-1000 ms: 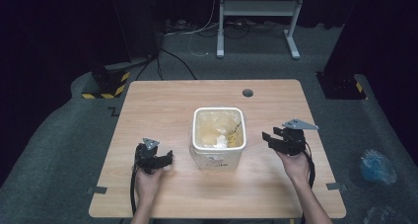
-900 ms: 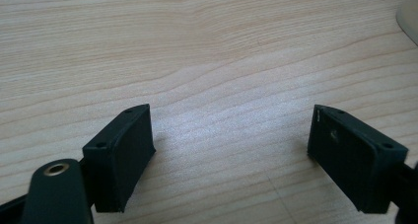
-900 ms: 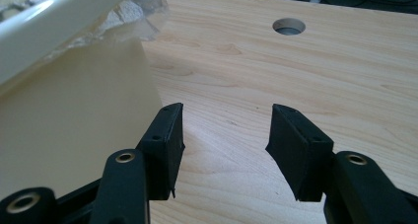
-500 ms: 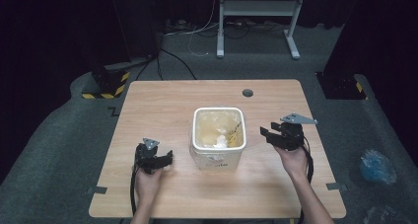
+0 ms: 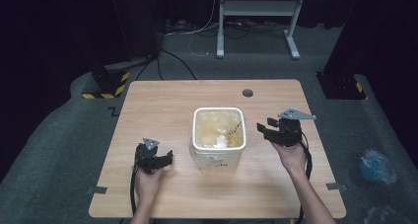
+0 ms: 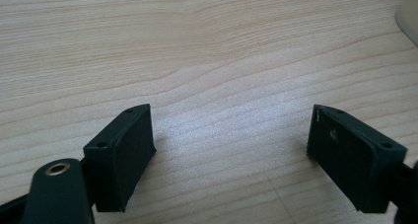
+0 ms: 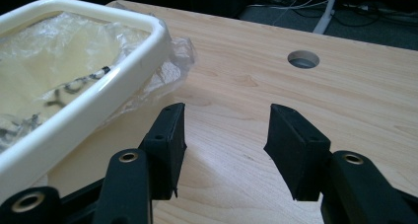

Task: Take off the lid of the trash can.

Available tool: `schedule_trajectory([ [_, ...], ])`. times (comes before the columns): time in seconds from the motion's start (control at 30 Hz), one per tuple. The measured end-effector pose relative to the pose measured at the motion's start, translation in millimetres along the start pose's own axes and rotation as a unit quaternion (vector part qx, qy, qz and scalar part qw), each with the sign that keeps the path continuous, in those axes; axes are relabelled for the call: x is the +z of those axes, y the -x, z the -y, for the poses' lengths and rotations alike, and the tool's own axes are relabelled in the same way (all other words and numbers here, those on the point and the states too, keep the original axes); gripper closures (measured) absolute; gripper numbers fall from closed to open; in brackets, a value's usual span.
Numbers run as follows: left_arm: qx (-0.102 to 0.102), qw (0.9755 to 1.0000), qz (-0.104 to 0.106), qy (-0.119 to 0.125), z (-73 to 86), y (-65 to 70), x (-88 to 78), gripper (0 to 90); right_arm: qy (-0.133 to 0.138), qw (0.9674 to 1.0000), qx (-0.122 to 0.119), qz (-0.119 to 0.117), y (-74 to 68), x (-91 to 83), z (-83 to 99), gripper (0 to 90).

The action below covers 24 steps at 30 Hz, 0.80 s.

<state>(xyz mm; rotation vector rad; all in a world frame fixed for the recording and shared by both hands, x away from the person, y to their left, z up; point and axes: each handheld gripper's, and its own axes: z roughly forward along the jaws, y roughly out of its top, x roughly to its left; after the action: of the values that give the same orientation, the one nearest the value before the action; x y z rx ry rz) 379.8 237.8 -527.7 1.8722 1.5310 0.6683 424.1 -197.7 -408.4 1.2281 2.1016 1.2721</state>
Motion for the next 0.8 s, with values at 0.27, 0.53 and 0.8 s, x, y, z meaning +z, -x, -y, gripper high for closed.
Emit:
schedule_trajectory([
  [0.27,0.0,1.0,0.0,0.0,0.0,0.0,0.0,18.1,0.005,1.0,-0.006,-0.005,-6.0,2.4,-10.8,49.5],
  [0.53,0.001,1.0,0.0,0.0,0.0,0.0,0.0,18.2,0.011,0.9997,-0.005,-0.019,-13.8,6.3,-21.4,50.5],
  [0.8,0.001,1.0,0.001,0.0,0.0,0.0,0.0,18.3,0.014,0.9995,-0.008,-0.027,-19.9,8.2,-31.5,50.8],
])
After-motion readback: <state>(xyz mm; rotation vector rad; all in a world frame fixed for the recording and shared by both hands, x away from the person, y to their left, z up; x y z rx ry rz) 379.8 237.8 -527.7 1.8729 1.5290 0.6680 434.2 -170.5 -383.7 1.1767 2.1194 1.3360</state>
